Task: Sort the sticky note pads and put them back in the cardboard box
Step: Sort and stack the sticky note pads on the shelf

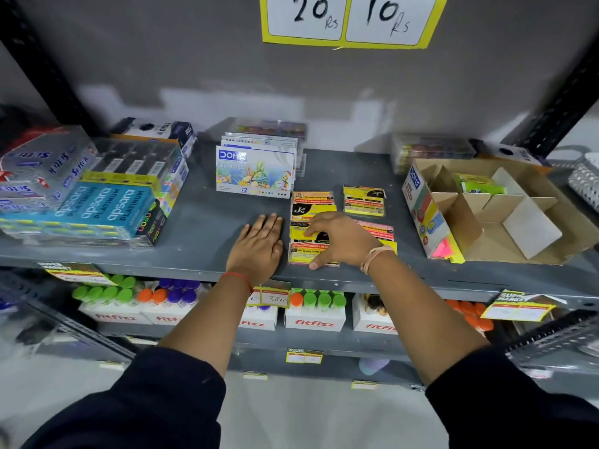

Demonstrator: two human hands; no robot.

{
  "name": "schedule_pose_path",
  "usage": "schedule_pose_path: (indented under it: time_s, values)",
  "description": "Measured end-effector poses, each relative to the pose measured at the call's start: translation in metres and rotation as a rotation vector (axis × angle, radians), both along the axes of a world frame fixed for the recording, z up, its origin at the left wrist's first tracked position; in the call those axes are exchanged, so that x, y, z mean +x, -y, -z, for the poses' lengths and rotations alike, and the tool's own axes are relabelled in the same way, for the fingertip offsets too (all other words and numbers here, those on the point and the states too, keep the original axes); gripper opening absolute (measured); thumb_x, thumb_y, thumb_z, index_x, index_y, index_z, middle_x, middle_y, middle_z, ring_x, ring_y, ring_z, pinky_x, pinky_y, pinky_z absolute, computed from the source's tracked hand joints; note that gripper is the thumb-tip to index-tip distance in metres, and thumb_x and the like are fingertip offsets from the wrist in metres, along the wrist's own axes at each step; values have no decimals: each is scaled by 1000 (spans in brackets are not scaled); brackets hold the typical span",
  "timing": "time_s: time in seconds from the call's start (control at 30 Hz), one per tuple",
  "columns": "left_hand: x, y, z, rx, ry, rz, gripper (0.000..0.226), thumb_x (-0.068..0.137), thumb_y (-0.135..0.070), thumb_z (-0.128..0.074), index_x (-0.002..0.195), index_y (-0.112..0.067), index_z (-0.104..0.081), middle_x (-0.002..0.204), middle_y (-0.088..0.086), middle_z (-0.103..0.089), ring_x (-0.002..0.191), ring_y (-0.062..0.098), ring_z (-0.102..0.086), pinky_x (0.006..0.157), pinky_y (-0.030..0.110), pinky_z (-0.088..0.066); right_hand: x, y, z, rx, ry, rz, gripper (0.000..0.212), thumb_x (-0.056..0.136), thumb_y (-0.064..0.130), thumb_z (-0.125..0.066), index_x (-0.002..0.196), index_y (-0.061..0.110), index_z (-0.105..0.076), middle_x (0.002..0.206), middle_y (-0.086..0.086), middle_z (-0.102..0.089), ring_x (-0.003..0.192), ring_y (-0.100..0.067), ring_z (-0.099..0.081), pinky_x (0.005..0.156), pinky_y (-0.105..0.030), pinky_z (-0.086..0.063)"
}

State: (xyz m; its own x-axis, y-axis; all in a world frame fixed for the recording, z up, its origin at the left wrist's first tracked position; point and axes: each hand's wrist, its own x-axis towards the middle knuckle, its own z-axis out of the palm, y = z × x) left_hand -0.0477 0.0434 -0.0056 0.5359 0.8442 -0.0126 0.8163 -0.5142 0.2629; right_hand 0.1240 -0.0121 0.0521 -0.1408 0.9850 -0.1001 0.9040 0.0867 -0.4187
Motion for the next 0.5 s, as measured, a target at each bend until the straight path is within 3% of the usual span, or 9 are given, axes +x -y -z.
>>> schedule_pose_path:
  time_s: [0.1, 0.23, 0.3, 0.37, 0.5]
  values:
    - [-1, -1, 1, 0, -19, 7, 57, 92, -33, -12, 146, -18, -9, 159, -2, -7, 147, 15, -3, 120, 36, -3, 2, 2, 1, 21, 4, 7, 70, 67, 34, -81, 129, 15, -55, 145, -7, -42, 136, -23, -33, 111, -30, -29]
    - [-2, -1, 2, -2, -23, 9, 68, 81, -37, -6, 146, -18, -8, 159, -2, -6, 147, 14, -2, 120, 35, -1, 49, 9, -10, -30, 26, 181, 91, 67, 36, -80, 144, 19, -35, 158, -4, -18, 146, -23, -16, 119, -36, -17]
    - [-1, -1, 2, 0, -23, 6, 68, 81, -36, -5, 146, -17, -8, 159, -2, -6, 147, 14, -1, 120, 35, -1, 74, 15, -11, -177, 154, 239, 92, 67, 33, -80, 144, 15, -33, 155, -6, -27, 142, -24, -25, 117, -36, -24]
    - [-1, 0, 1, -1, -25, 9, 68, 81, -36, -5, 146, -17, -8, 159, -2, -6, 147, 14, -1, 120, 35, -1, 84, 23, -7, -257, 124, 278, 84, 67, 26, -82, 138, 13, -39, 144, -8, -44, 132, -27, -42, 110, -34, -34]
    - [-1, 0, 1, -9, -26, 7, 65, 84, -37, -6, 146, -18, -7, 159, -2, -6, 147, 14, -1, 120, 35, -1, 86, 27, -5, -188, 53, 297, 66, 62, 23, -85, 119, 14, -53, 127, -8, -56, 108, -23, -52, 95, -32, -43]
